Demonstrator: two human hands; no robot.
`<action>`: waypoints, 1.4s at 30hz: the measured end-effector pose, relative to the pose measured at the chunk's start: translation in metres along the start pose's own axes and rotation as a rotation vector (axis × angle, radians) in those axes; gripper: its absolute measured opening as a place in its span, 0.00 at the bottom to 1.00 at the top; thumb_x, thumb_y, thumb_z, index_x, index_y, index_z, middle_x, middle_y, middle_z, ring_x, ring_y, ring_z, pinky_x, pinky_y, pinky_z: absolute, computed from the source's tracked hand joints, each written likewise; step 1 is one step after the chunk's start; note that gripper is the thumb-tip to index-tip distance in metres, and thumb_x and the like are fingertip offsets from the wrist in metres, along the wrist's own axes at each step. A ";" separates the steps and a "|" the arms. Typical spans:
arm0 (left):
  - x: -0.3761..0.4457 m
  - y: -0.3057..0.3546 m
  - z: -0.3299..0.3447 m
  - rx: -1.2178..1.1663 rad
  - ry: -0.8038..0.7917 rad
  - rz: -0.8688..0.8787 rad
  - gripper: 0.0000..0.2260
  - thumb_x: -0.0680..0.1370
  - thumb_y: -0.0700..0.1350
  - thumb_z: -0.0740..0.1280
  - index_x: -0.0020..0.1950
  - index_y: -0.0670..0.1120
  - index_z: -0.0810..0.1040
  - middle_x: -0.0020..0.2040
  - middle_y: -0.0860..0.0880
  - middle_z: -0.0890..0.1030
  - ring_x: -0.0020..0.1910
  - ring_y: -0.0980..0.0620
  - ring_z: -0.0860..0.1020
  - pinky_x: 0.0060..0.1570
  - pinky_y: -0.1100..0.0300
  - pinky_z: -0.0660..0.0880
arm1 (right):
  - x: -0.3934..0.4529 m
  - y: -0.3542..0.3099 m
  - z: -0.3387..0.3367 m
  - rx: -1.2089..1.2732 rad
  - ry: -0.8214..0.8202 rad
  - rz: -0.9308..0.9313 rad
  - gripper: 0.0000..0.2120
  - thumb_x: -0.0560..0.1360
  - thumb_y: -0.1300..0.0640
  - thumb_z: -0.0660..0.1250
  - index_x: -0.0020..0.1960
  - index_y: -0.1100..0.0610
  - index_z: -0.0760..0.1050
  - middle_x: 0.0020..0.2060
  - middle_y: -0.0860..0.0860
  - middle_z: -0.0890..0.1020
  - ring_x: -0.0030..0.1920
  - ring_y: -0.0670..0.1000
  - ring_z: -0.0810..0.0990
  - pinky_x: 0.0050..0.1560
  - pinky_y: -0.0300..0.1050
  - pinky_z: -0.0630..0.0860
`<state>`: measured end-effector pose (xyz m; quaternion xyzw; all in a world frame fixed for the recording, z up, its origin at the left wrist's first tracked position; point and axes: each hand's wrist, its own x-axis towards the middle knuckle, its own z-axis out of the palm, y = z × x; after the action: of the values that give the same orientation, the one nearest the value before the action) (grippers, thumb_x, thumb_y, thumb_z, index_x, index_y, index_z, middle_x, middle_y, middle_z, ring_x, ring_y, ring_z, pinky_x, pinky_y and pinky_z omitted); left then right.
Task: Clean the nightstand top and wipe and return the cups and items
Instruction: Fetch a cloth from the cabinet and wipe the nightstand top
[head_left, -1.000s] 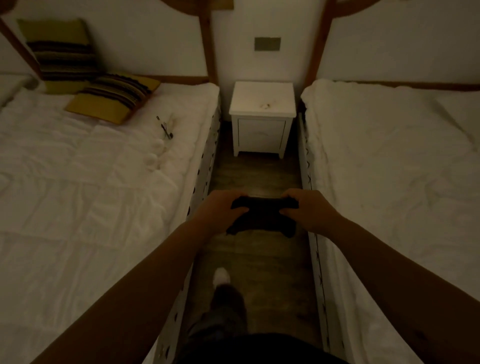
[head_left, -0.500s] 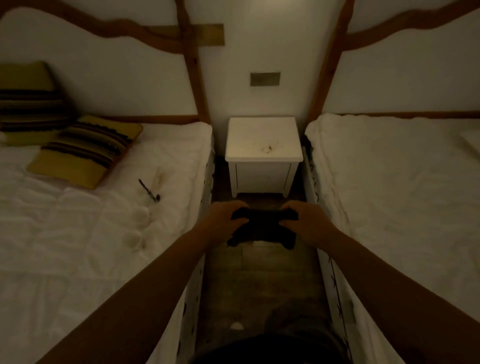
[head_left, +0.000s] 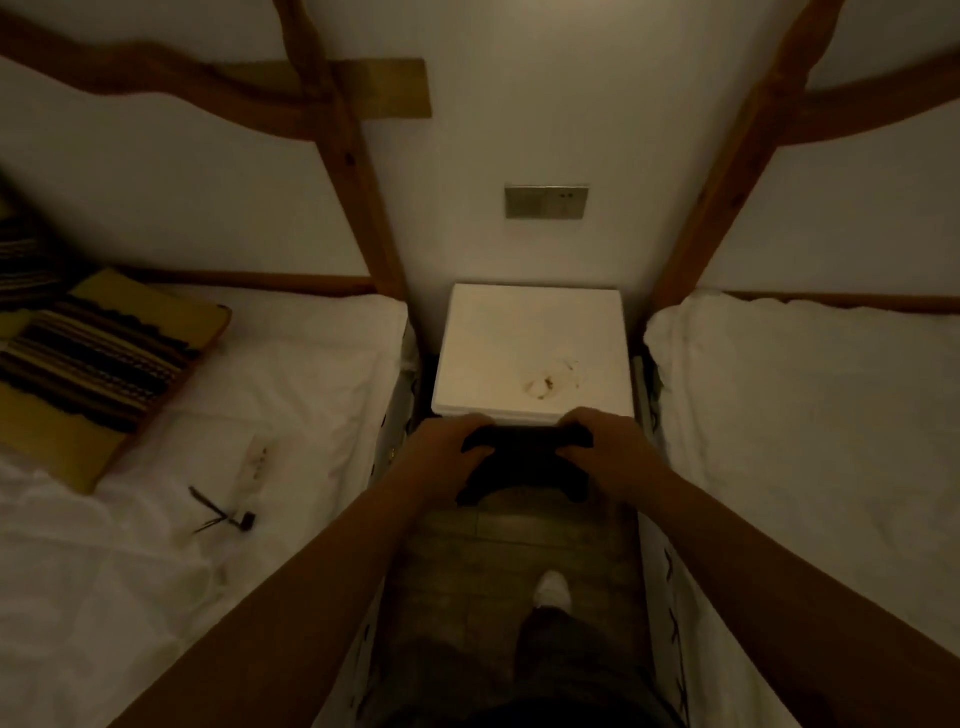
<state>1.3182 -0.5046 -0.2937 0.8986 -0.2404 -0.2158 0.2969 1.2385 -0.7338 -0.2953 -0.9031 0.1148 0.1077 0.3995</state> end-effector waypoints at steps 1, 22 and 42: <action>0.023 -0.002 -0.002 -0.012 0.000 -0.002 0.14 0.78 0.46 0.67 0.64 0.50 0.78 0.58 0.47 0.81 0.56 0.50 0.78 0.57 0.59 0.73 | 0.022 0.004 -0.007 0.001 0.004 0.000 0.10 0.74 0.58 0.71 0.55 0.55 0.78 0.48 0.51 0.81 0.49 0.48 0.77 0.48 0.37 0.70; 0.470 -0.223 0.151 -0.324 0.136 0.039 0.17 0.80 0.38 0.63 0.69 0.43 0.72 0.58 0.52 0.74 0.57 0.57 0.73 0.50 0.84 0.62 | 0.445 0.224 0.107 0.173 0.380 0.310 0.20 0.76 0.58 0.67 0.68 0.57 0.70 0.58 0.55 0.77 0.55 0.49 0.74 0.49 0.23 0.65; 0.416 -0.298 0.157 0.543 0.052 0.005 0.25 0.82 0.53 0.47 0.79 0.55 0.49 0.80 0.48 0.48 0.78 0.43 0.44 0.73 0.37 0.47 | 0.474 0.192 0.197 -0.455 0.244 0.037 0.25 0.78 0.45 0.60 0.73 0.50 0.65 0.74 0.56 0.65 0.75 0.63 0.56 0.72 0.65 0.52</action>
<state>1.6548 -0.5941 -0.7007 0.9499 -0.2841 -0.1195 0.0519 1.6127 -0.7701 -0.6938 -0.9738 0.1512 0.0282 0.1675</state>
